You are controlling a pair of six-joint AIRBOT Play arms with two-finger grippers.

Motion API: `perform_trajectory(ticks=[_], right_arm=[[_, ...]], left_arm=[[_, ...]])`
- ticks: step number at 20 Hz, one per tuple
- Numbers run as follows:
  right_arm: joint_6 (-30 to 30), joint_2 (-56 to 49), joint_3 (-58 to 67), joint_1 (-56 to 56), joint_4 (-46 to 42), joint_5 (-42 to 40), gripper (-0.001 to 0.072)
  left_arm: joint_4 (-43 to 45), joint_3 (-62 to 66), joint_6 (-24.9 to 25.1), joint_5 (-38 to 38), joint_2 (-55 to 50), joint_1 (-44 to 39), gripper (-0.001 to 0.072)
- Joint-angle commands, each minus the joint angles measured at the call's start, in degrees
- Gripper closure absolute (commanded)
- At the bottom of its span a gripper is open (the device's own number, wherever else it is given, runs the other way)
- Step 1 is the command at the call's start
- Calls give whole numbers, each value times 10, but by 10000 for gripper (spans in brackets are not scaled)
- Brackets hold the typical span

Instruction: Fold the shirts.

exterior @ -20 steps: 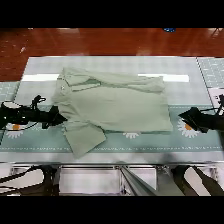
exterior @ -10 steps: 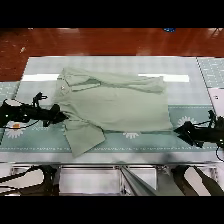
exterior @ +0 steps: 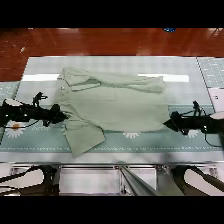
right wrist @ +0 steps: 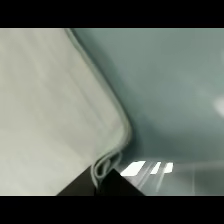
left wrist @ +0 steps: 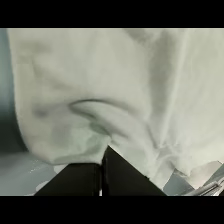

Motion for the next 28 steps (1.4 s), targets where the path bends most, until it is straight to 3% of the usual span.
perform_trajectory(ticks=[1, 3, 7, 12, 15, 18, 23, 25, 28], right_arm=[[-27, -29, 83, 56, 36, 20, 688], [-27, -11, 179, 57, 31, 60, 689], [-7, 12, 459, 57, 5, 106, 689], [21, 24, 763, 56, -27, 148, 689], [21, 81, 829, 56, -56, 151, 689], [21, 165, 830, 56, -107, 165, 688], [36, 263, 830, 56, -155, 227, 689], [51, 287, 826, 56, -184, 261, 689], [71, 315, 791, 56, -220, 297, 689]], left_arm=[[-11, 38, 3, -38, 7, 7, 689], [-52, 107, 5, -72, 29, 18, 689], [-223, 307, 32, -73, 103, 31, 689], [-233, 589, 21, -57, 158, 41, 689], [-233, 690, 21, -61, 198, 66, 689], [-224, 707, 2, -120, 262, 96, 689], [37, 707, -59, -150, 384, 110, 689], [105, 707, -61, -148, 414, 30, 689], [253, 707, -109, -166, 438, -112, 689]])
